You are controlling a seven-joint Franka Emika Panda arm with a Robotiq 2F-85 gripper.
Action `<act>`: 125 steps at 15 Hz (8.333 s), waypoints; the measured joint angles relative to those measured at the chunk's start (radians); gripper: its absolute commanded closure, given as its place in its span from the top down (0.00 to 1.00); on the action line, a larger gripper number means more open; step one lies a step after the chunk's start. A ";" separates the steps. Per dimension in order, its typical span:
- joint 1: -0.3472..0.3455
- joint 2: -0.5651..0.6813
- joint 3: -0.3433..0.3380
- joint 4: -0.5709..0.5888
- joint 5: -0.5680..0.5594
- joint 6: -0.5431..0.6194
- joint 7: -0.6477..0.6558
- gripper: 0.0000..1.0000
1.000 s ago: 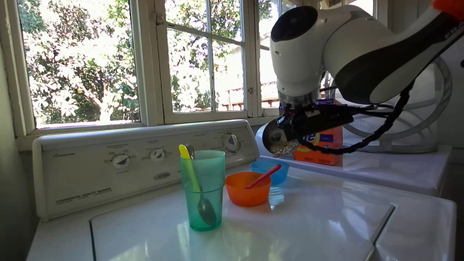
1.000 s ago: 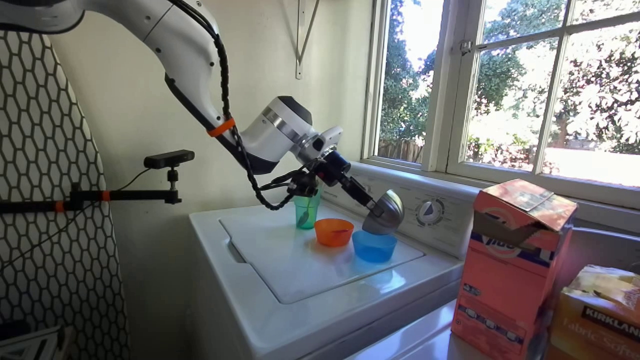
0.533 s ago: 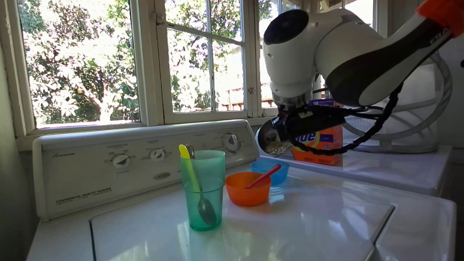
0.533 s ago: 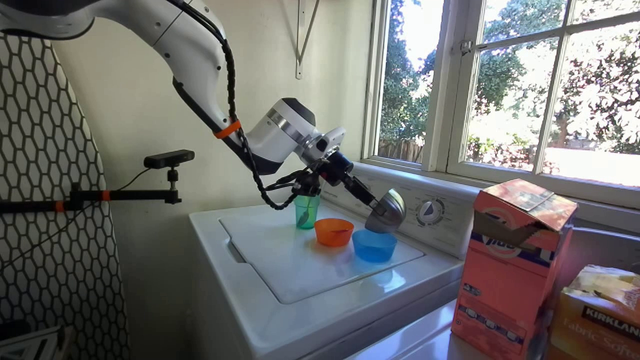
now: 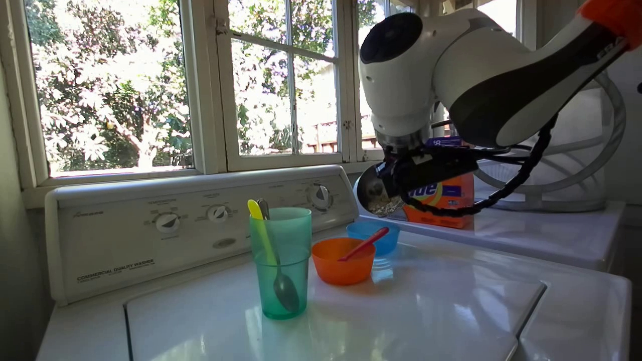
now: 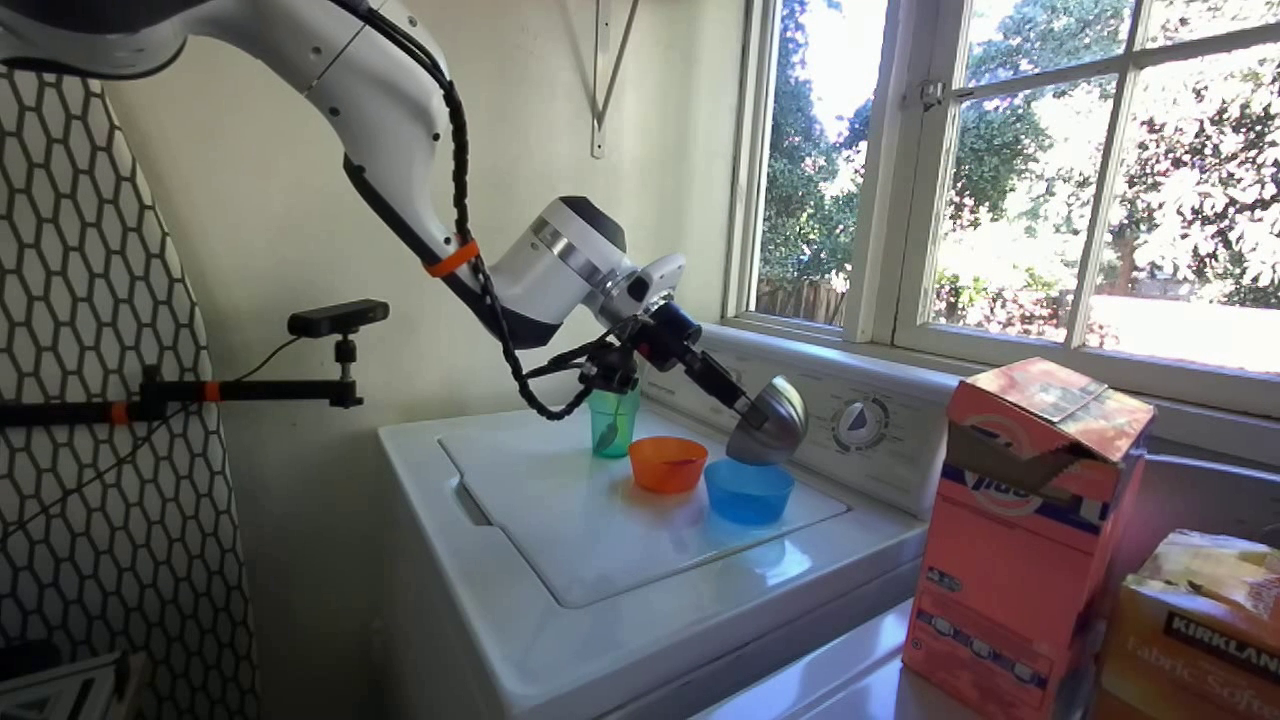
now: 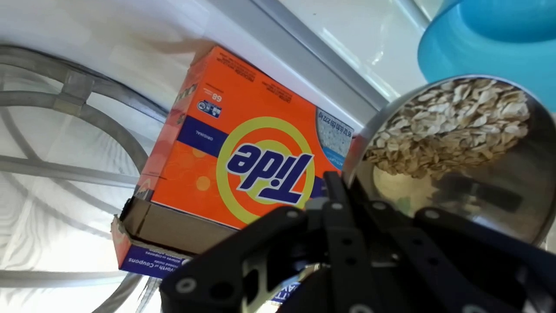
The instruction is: Pour the contents in the silver bowl into the blue bowl.
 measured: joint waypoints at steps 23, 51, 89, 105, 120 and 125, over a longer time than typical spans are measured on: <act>0.049 0.086 0.089 0.009 -0.297 -0.353 0.139 0.01; 0.086 0.222 0.129 0.051 -0.518 -0.549 0.150 0.01; 0.120 0.292 0.147 0.062 -0.547 -0.809 0.201 0.01; -0.068 0.166 0.151 0.059 -0.273 -0.194 0.168 0.01; -0.148 0.007 0.041 -0.037 0.018 0.394 -0.095 0.01; -0.189 -0.042 0.026 -0.096 0.105 0.479 -0.198 0.01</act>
